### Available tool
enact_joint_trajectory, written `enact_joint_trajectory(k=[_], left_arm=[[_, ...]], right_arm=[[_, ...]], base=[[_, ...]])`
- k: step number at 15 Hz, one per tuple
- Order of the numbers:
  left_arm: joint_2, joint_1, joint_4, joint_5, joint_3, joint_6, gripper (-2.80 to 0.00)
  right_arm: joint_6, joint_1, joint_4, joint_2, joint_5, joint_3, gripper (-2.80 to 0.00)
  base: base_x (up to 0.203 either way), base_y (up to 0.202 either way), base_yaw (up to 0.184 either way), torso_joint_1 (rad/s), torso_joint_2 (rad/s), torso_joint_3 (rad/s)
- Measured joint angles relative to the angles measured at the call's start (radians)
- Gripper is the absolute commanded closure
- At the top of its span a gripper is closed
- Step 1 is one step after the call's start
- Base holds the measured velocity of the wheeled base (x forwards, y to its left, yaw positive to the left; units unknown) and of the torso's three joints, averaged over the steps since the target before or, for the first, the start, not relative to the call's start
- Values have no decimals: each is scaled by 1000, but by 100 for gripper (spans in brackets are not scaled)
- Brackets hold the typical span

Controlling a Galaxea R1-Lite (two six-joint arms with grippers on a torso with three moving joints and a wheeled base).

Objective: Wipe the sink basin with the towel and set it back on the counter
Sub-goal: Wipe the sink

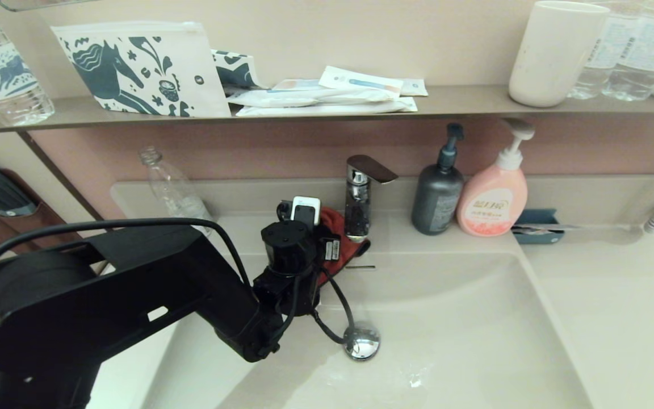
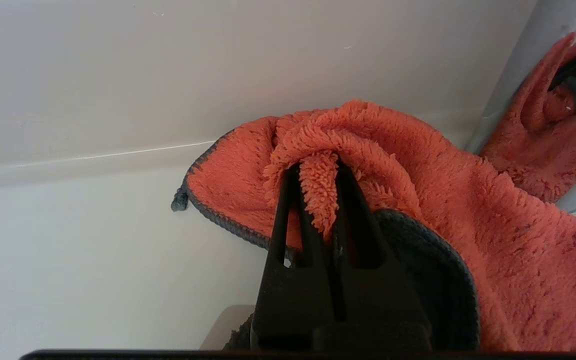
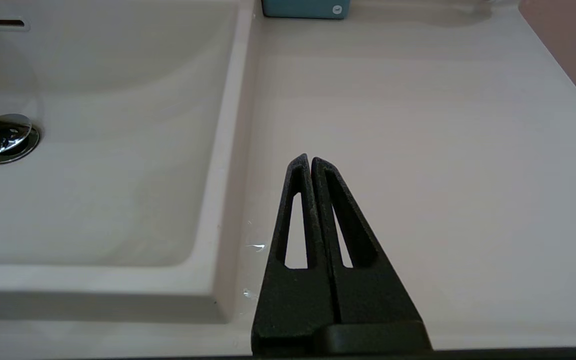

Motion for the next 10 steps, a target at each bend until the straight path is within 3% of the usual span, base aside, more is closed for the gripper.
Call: enact_joint_trajectory(k=[3,10], left_arm=[[-22,51,-6,-36,53,-5,0],[-96,267,-99,-201,249,-2,0]], right_arm=[[0,0,0,0,0,0,0],[0,0,0,0,0,0,0]], base=[[0,0,0,0,0,0],[0,0,0,0,0,0]])
